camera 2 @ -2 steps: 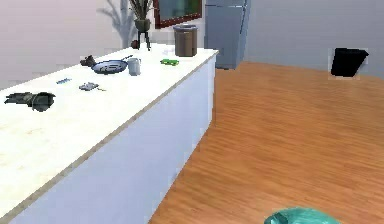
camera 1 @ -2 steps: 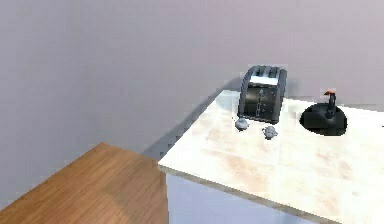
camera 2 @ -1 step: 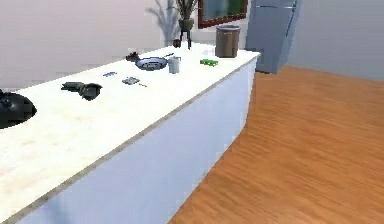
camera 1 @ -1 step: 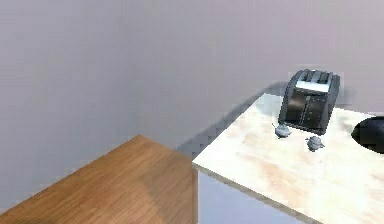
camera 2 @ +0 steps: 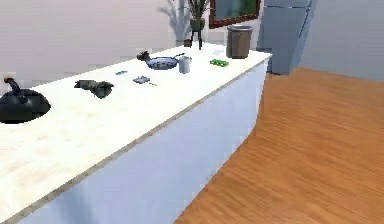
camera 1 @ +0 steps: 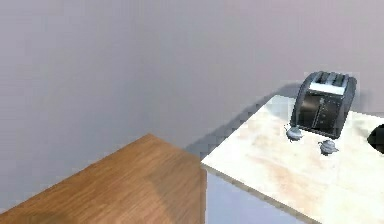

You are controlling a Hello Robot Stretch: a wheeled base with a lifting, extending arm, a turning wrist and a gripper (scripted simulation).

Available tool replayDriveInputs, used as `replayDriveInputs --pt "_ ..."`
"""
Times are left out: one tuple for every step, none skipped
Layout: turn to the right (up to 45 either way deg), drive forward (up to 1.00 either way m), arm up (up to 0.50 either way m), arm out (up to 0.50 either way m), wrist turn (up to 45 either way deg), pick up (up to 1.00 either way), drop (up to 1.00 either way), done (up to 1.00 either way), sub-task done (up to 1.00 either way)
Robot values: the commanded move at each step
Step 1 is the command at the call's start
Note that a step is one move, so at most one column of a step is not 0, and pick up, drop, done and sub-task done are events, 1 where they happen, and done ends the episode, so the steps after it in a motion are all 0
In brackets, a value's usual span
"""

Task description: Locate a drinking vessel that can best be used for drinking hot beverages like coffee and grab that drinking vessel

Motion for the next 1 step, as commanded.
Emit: replayDriveInputs --pt "45.0 0.0 0.0 0.0 0.0 0.0 0.0 0.0 0.0"
